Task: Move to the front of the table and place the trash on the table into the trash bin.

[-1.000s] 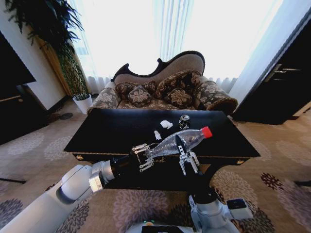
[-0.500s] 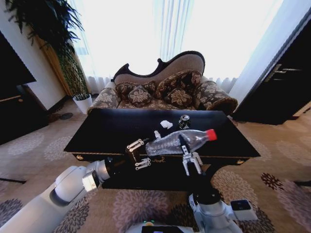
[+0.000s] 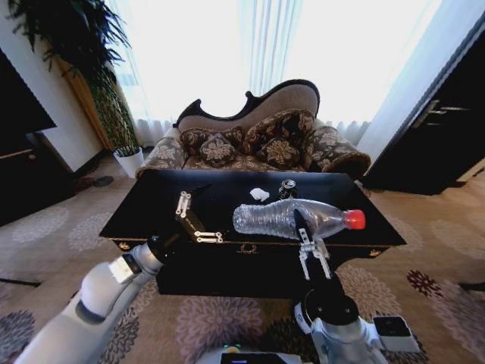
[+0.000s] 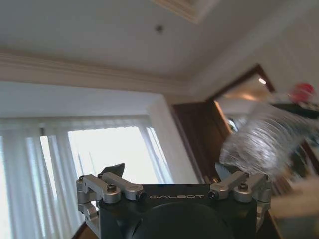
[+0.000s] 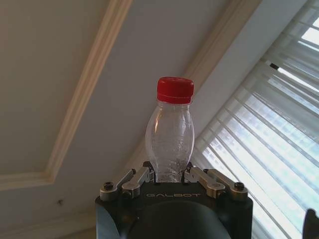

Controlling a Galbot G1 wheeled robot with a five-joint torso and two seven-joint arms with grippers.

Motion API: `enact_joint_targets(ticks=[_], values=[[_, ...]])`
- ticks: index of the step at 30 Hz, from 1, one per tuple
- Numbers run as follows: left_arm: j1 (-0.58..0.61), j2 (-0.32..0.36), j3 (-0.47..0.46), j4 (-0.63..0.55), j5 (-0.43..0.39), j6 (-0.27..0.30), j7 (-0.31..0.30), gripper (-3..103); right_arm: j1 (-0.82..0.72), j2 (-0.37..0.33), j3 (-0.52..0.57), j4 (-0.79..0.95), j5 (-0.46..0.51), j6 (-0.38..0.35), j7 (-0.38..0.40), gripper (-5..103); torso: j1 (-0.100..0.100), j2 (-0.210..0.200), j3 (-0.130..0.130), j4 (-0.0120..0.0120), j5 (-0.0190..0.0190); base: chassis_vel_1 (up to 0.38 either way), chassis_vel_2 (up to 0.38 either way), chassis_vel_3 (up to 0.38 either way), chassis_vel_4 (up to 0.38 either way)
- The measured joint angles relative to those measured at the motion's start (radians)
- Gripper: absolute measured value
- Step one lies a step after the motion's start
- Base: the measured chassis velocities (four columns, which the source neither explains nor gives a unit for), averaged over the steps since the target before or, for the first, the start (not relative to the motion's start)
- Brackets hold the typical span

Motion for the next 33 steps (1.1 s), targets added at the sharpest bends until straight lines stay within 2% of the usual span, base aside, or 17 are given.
enact_joint_targets(ticks=[2,8,10,13,16,17,19,21,27,30,33], values=[[0.019,-0.049,-0.051,0.002,-0.037,0.001,0.007,100,0.01,-0.004,0.02,-0.022,0.024,0.006,-0.025,21,0.0,0.0,0.0,-0.0001,0.0,0.0,0.0,0.0,0.0],[0.051,-0.108,-0.139,0.034,-0.078,-0.024,0.005,100,0.025,-0.019,0.065,-0.091,0.045,0.032,-0.049,21,0.0,0.0,0.0,0.0,-0.0001,0.0,0.0,0.0,0.0],[0.054,-0.115,-0.146,0.038,-0.078,-0.026,0.003,100,0.028,-0.02,0.07,-0.101,0.044,0.037,-0.051,21,0.0,0.0,0.0,0.0,-0.0002,0.0,0.0,0.0,0.0],[0.057,-0.171,-0.179,0.05,-0.089,-0.03,-0.014,100,0.043,-0.02,0.093,-0.163,0.019,0.068,-0.061,21,0.0,0.0,0.0,0.0,-0.0002,0.0,0.0,0.0,0.0],[0.057,-0.184,-0.184,0.05,-0.091,-0.03,-0.017,100,0.047,-0.021,0.098,-0.18,0.012,0.077,-0.064,21,0.0,0.0,0.0,0.0,-0.0002,0.0,0.0,0.0,0.0],[0.06,-0.212,-0.199,0.04,-0.1,-0.026,-0.022,100,0.056,-0.025,0.116,-0.226,-0.005,0.1,-0.08,21,0.0,0.0,0.0,-0.0001,-0.0002,0.0,0.0,0.0,0.0],[0.06,-0.221,-0.206,0.036,-0.106,-0.022,-0.026,100,0.06,-0.027,0.128,-0.247,-0.012,0.111,-0.091,21,0.0,0.0,0.0,0.0,-0.0001,0.0,0.0,0.0,0.0],[0.059,-0.244,-0.239,0.033,-0.134,-0.012,-0.041,100,0.07,-0.039,0.17,-0.314,-0.014,0.136,-0.139,21,0.0,0.0,0.0,0.0,0.0,0.0,0.0,0.0,0.0],[0.046,-0.233,-0.281,0.05,-0.164,-0.008,-0.059,100,0.094,-0.064,0.26,-0.435,-0.006,0.152,-0.224,21,0.0,0.0,0.0,0.0,-0.0001,0.0,0.0,0.0,0.0],[0.038,-0.217,-0.302,0.056,-0.19,-0.004,-0.066,100,0.112,-0.078,0.304,-0.539,-0.03,0.17,-0.291,21,0.0,0.0,0.0,-0.0002,-0.0001,0.0,0.0,0.0,0.0],[0.034,-0.211,-0.312,0.063,-0.202,-0.003,-0.069,100,0.125,-0.084,0.319,-0.61,-0.052,0.189,-0.324,21,0.0,0.0,0.0,-0.0001,0.0,0.0,0.0,0.0,0.0]])
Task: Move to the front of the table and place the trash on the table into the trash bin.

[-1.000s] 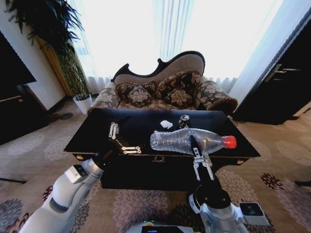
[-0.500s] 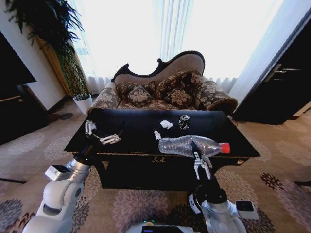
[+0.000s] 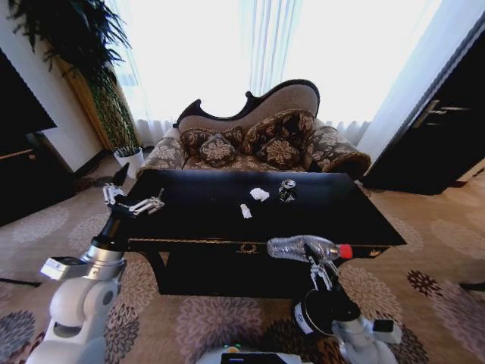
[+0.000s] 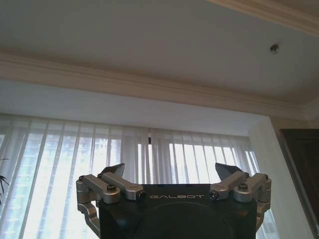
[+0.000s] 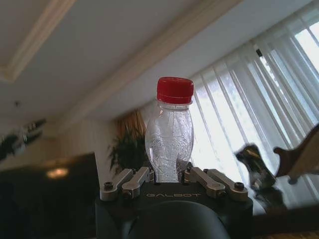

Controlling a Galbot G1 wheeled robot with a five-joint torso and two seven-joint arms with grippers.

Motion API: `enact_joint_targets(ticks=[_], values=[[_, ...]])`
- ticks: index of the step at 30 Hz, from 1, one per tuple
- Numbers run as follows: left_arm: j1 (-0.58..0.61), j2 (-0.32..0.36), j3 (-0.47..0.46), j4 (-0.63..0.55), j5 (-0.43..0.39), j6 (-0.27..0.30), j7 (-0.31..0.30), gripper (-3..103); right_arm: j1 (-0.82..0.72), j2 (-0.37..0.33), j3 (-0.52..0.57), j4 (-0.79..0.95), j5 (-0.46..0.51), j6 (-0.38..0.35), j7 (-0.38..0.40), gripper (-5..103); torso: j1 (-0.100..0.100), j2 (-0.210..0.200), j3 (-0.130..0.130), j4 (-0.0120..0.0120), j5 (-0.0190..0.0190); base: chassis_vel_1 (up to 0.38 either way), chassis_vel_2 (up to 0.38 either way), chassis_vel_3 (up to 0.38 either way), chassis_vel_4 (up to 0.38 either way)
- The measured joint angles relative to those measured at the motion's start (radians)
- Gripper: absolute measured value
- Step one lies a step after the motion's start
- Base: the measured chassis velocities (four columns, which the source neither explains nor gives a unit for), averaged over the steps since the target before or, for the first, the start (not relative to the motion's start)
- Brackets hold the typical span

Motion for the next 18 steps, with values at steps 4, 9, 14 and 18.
enact_joint_targets(ticks=[4,9,14,18], values=[[-0.004,0.007,-0.003,0.011,-0.003,0.0,-0.002,100,0.012,-0.004,0.002,-0.066,-0.022,0.021,-0.017,21,0.0,0.0,0.0,0.0,-0.0003,0.0,0.0,0.0,0.0],[-0.011,0.01,-0.003,0.026,-0.003,-0.002,-0.004,100,0.051,-0.019,0.007,-0.22,-0.101,0.074,-0.021,21,0.0,0.0,0.0,0.0,-0.0001,0.0,0.0,0.0,0.0],[-0.012,0.013,-0.007,0.029,-0.01,-0.004,-0.008,100,0.099,-0.039,0.022,-0.411,-0.261,0.13,0.009,21,0.0,0.0,0.0,0.0,-0.0001,0.0,0.0,0.0,0.0],[-0.011,0.017,-0.011,0.029,-0.017,-0.006,-0.01,100,0.135,-0.04,0.021,-0.502,-0.405,0.143,0.139,21,0.0,0.0,0.0,0.0,-0.0002,0.0,0.0,0.0,0.0]])
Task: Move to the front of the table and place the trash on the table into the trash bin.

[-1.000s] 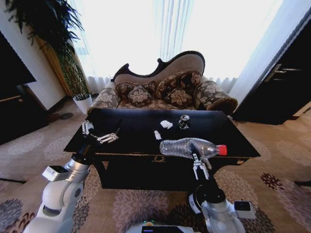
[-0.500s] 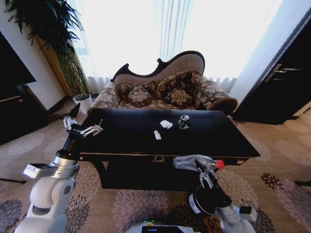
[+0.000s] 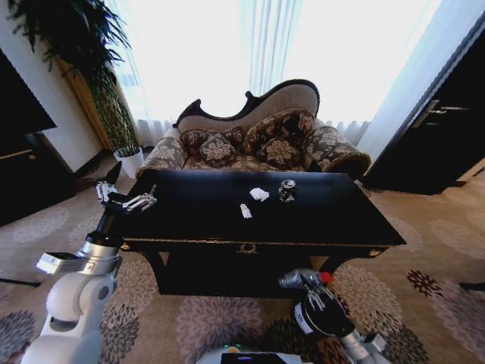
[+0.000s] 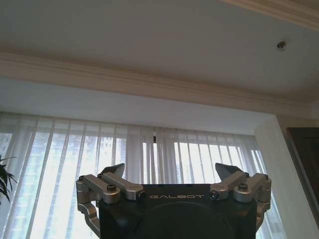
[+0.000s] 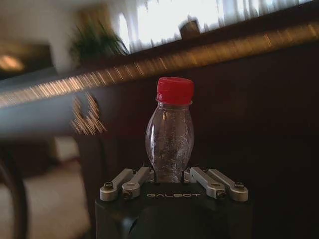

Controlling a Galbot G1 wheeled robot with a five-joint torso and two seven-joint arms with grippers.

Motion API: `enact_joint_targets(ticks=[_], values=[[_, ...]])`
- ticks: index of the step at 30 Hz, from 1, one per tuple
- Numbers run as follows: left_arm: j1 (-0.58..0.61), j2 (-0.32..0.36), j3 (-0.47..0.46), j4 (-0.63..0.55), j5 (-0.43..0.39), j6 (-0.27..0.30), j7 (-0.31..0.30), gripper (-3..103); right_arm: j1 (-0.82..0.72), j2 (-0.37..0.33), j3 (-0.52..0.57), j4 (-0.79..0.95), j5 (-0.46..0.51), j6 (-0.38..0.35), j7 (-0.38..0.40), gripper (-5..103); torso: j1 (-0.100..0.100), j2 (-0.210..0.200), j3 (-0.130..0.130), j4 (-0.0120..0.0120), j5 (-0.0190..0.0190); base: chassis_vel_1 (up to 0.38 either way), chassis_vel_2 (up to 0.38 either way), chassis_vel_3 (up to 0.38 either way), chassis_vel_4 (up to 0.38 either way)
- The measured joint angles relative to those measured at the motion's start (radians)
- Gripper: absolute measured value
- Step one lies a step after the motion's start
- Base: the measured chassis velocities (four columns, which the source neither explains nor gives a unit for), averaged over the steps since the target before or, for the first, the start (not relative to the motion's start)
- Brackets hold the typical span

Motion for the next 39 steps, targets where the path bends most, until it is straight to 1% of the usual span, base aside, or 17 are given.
enact_joint_targets(ticks=[1,2,5,6,7,8,10,11,12,15,17,18,21,23,26,32,39], values=[[0.002,0.001,0.0,-0.001,-0.001,-0.001,0.0,100,0.015,0.005,-0.003,-0.027,-0.049,0.001,0.049,21,0.0,0.0,0.0,0.0,0.0001,0.0,0.0,0.0,0.0],[0.002,0.001,0.0,-0.001,-0.001,-0.001,0.0,100,0.015,0.005,-0.003,-0.027,-0.049,0.001,0.049,21,0.0,0.0,0.0,0.0,0.0001,0.0,0.0,0.0,0.0],[0.008,0.003,-0.003,-0.005,-0.002,-0.004,-0.002,100,0.047,0.019,-0.016,-0.084,-0.196,-0.001,0.19,21,0.0,0.0,0.0,0.0,0.0,0.0,0.0,0.0,0.0],[0.009,0.005,-0.007,-0.006,-0.004,-0.004,-0.002,100,0.055,0.021,-0.017,-0.099,-0.241,-0.005,0.219,21,0.0,0.0,0.0,0.0,0.0001,0.0,0.0,0.0,0.0],[0.009,0.005,-0.007,-0.006,-0.004,-0.004,-0.002,100,0.055,0.021,-0.017,-0.099,-0.241,-0.005,0.219,21,0.0,0.0,0.0,0.0,0.0001,0.0,0.0,0.0,0.0],[0.012,0.009,-0.012,-0.006,-0.006,-0.004,-0.003,100,0.064,0.022,-0.016,-0.115,-0.284,-0.008,0.244,21,0.0,0.0,0.0,0.0,0.0001,0.0,0.0,0.0,0.0],[0.017,0.016,-0.024,-0.006,-0.013,-0.008,-0.003,100,0.083,0.021,-0.012,-0.153,-0.361,-0.011,0.312,21,0.0,0.0,0.0,0.0001,0.0001,0.0,0.0,0.0,0.0],[0.02,0.02,-0.031,-0.003,-0.017,-0.011,-0.003,100,0.093,0.019,-0.014,-0.174,-0.388,-0.018,0.362,21,0.0,0.0,0.0,0.0,0.0,0.0,0.0,0.0,0.0],[0.02,0.02,-0.031,-0.003,-0.017,-0.011,-0.003,100,0.093,0.019,-0.014,-0.174,-0.388,-0.018,0.362,21,0.0,0.0,0.0,0.0,0.0,0.0,0.0,0.0,0.0],[0.025,0.027,-0.049,0.006,-0.026,-0.016,-0.004,100,0.112,0.013,-0.03,-0.217,-0.409,-0.041,0.473,20,0.0,0.0,0.0,0.0,0.0001,0.0,0.0,0.0,0.0],[0.025,0.031,-0.063,0.013,-0.034,-0.018,-0.008,100,0.128,0.007,-0.037,-0.242,-0.431,-0.074,0.56,20,0.0,0.0,0.0,0.0,-0.0001,0.0,0.0,0.0,0.0],[0.025,0.031,-0.063,0.013,-0.034,-0.018,-0.008,100,0.128,0.007,-0.037,-0.242,-0.431,-0.074,0.56,20,0.0,0.0,0.0,0.0,-0.0001,0.0,0.0,0.0,0.0],[0.017,0.04,-0.106,0.025,-0.066,-0.008,-0.023,100,0.158,-0.007,-0.041,-0.306,-0.476,-0.127,0.647,20,0.0,0.0,0.0,0.0,0.0,0.0,0.0,0.0,0.0],[0.015,0.044,-0.123,0.03,-0.078,-0.002,-0.029,100,0.168,-0.014,-0.045,-0.328,-0.484,-0.142,0.666,20,0.0,0.0,0.0,-0.0001,-0.0001,0.0,0.0,0.0,0.0],[0.021,0.06,-0.191,0.045,-0.115,0.01,-0.041,100,0.201,-0.031,-0.07,-0.377,-0.478,-0.184,0.715,20,0.0,0.0,0.0,-0.0001,0.0001,0.0,0.0,0.0,0.0],[0.048,0.07,-0.272,0.028,-0.149,0.031,-0.048,100,0.251,-0.035,-0.104,-0.398,-0.486,-0.239,0.757,20,0.0,0.0,0.0,0.0002,-0.0001,0.0,0.0,0.0,0.0],[0.086,0.065,-0.325,0.0,-0.161,0.04,-0.053,100,0.287,-0.043,-0.124,-0.448,-0.529,-0.271,0.811,20,0.0,0.0,0.0,0.0001,0.0,0.0,0.0,0.0,0.0]])
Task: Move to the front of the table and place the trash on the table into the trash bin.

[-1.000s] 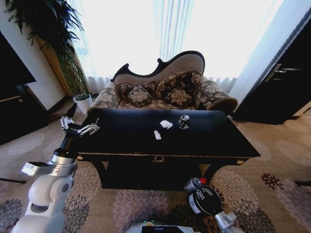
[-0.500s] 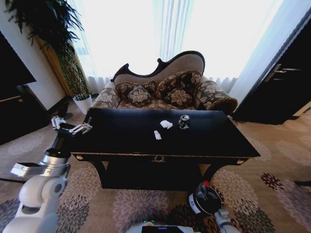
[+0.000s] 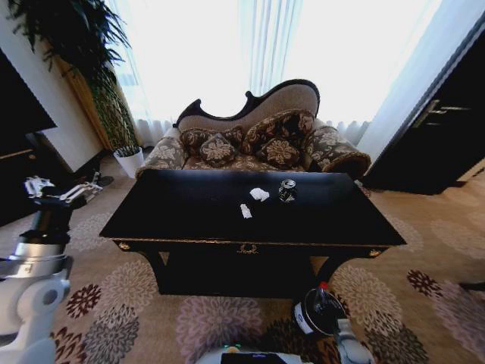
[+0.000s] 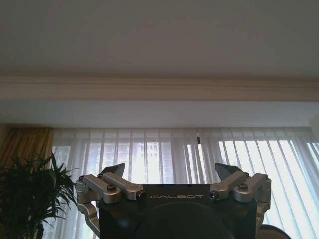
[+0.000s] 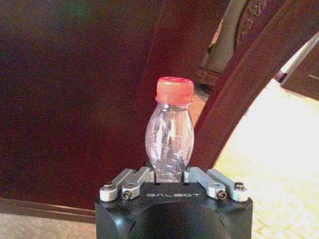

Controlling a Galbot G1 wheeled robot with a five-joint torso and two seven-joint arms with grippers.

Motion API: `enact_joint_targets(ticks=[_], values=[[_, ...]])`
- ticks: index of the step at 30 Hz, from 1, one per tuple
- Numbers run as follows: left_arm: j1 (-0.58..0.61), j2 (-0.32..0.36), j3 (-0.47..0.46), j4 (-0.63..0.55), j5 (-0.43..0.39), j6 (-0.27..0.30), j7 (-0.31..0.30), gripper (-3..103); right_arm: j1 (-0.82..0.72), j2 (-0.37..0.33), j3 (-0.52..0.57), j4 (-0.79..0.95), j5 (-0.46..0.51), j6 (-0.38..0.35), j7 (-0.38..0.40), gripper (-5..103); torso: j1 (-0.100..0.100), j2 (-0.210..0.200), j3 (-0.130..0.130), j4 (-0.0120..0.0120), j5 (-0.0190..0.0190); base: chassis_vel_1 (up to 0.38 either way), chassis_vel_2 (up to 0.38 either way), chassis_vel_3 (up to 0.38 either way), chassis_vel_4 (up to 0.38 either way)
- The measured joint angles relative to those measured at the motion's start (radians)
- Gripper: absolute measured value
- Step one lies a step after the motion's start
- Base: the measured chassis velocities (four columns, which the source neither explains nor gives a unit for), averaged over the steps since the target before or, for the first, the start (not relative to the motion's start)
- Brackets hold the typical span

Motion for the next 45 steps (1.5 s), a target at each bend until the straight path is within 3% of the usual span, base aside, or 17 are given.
enact_joint_targets(ticks=[3,10,15,16,18,19,22,24,26,29,30,33,38,42,45], values=[[0.017,-0.006,-0.024,-0.015,-0.003,0.004,-0.004,100,0.008,-0.015,0.001,-0.022,-0.037,-0.019,0.037,20,0.0,0.0,0.0,0.0,0.0001,0.0,0.0,0.0,0.0],[0.038,-0.006,-0.063,-0.036,-0.019,0.017,-0.018,100,-0.003,-0.034,-0.026,-0.023,-0.015,-0.047,0.052,19,0.0,0.0,0.0,0.0,0.0002,0.0,0.0,0.0,0.0],[0.055,0.008,-0.095,-0.04,-0.04,0.02,-0.02,100,-0.018,-0.034,-0.036,-0.02,-0.005,-0.058,0.05,40,0.0,0.0,0.0,0.0,0.0,0.0,0.0,0.0,0.0],[0.057,0.01,-0.1,-0.04,-0.044,0.021,-0.02,100,-0.021,-0.034,-0.037,-0.02,-0.003,-0.058,0.049,40,0.0,0.0,0.0,0.0,0.0,0.0,0.0,0.0,0.0],[0.061,0.011,-0.104,-0.04,-0.047,0.022,-0.02,100,-0.028,-0.03,-0.038,-0.015,0.0,-0.058,0.046,51,0.0,0.0,0.0,-0.0001,-0.0002,0.0,0.0,0.0,0.0],[0.061,0.011,-0.104,-0.04,-0.047,0.022,-0.02,100,-0.028,-0.03,-0.038,-0.015,0.0,-0.058,0.046,51,0.0,0.0,0.0,-0.0001,-0.0002,0.0,0.0,0.0,0.0],[0.06,0.01,-0.103,-0.039,-0.047,0.022,-0.021,100,-0.04,-0.021,-0.046,0.001,0.02,-0.058,0.043,68,0.0,0.0,0.0,0.0,0.0,0.0,0.0,0.0,0.0],[0.059,0.008,-0.102,-0.039,-0.047,0.022,-0.022,100,-0.042,-0.019,-0.047,0.004,0.025,-0.058,0.042,68,0.0,0.0,0.0,-0.0001,0.0,0.0,0.0,0.0,0.0],[0.06,0.002,-0.101,-0.042,-0.045,0.023,-0.023,100,-0.048,-0.018,-0.048,0.009,0.032,-0.056,0.038,79,0.0,0.0,0.0,-0.0001,-0.0001,0.0,0.0,0.0,0.0],[0.063,-0.001,-0.104,-0.044,-0.045,0.021,-0.023,100,-0.053,-0.018,-0.048,0.015,0.038,-0.055,0.032,79,0.0,0.0,0.0,0.0,0.0,0.0,0.0,0.0,0.0],[0.063,-0.001,-0.107,-0.045,-0.045,0.02,-0.023,100,-0.056,-0.019,-0.046,0.021,0.043,-0.054,0.026,89,0.0,0.0,0.0,0.0,0.0001,0.0,0.0,0.0,0.0],[0.062,-0.001,-0.117,-0.044,-0.049,0.019,-0.023,100,-0.084,-0.021,-0.028,0.054,0.037,-0.038,-0.026,99,0.0,0.0,0.0,0.0,0.0002,0.0,0.0,0.0,0.0],[0.061,-0.014,-0.12,-0.046,-0.05,0.019,-0.025,100,-0.142,-0.046,0.019,0.117,0.005,0.019,-0.11,100,0.0,0.0,0.0,0.0,-0.0005,0.0,0.0,0.0,0.0],[0.065,-0.031,-0.116,-0.056,-0.046,0.019,-0.028,100,-0.212,-0.052,0.037,0.226,0.1,-0.013,-0.156,100,0.0,0.0,0.0,-0.0002,0.0005,0.0,0.0,0.0,0.0],[0.07,-0.041,-0.114,-0.064,-0.043,0.019,-0.032,100,-0.279,-0.044,0.114,0.353,0.118,-0.06,-0.188,100,0.0,0.0,0.0,0.0,-0.0007,0.0,0.0,0.0,0.0]])
